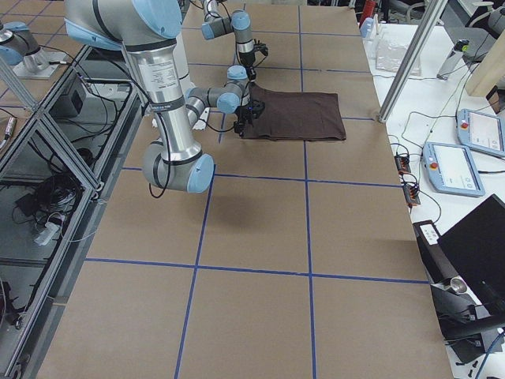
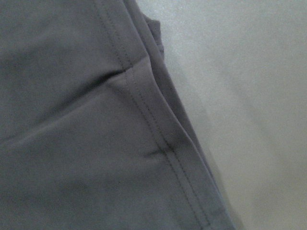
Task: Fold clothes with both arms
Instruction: 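Grasp the shirt edge nearest the robot with both grippers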
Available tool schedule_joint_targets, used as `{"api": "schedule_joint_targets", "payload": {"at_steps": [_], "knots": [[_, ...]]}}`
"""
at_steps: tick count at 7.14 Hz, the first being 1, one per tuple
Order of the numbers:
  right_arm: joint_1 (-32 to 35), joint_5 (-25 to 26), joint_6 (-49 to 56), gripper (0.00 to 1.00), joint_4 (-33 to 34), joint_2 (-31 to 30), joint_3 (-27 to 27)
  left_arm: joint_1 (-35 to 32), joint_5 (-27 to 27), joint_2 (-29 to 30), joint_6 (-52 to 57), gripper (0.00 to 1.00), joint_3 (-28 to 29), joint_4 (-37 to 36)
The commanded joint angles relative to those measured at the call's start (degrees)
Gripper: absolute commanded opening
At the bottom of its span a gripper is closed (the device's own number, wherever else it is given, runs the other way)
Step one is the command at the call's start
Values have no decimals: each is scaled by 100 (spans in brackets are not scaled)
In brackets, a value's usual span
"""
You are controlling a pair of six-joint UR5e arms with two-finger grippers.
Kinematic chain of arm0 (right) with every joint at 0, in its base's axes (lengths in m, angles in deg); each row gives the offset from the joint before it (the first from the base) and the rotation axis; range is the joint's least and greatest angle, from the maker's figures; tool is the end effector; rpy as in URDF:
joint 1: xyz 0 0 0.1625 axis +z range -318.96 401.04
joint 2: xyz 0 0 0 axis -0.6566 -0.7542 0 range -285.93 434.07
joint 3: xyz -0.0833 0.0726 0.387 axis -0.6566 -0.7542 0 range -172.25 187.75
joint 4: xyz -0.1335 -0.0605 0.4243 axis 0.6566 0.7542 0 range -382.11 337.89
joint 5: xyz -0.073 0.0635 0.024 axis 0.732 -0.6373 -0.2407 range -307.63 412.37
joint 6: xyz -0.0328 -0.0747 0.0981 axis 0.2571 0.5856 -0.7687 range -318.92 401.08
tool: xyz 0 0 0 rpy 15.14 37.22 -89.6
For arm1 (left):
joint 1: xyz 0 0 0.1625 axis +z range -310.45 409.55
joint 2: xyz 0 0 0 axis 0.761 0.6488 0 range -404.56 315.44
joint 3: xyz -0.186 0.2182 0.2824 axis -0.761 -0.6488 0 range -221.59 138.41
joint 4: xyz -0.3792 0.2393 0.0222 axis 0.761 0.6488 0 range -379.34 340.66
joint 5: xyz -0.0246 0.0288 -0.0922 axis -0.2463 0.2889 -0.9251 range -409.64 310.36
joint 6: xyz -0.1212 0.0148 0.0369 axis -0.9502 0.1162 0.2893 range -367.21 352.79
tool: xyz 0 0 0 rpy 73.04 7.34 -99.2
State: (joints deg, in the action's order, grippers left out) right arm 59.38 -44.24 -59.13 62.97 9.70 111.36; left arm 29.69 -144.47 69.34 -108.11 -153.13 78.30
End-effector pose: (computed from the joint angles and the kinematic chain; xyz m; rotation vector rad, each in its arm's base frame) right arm -0.5948 -0.3221 0.2757 -0.0553 -0.7819 0.4283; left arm 0.5465 -0.3277 0.2216 -0.0057 0.9381 -0.4582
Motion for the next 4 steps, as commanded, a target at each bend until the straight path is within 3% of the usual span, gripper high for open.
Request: {"api": "schedule_joint_targets", "payload": {"at_steps": [1, 4], "knots": [[12, -7, 10, 100, -17, 38, 2, 0, 0, 0, 0, 0, 0, 0], [38, 1, -16, 100, -263, -23, -59, -9, 0, 0, 0, 0, 0, 0]]}}
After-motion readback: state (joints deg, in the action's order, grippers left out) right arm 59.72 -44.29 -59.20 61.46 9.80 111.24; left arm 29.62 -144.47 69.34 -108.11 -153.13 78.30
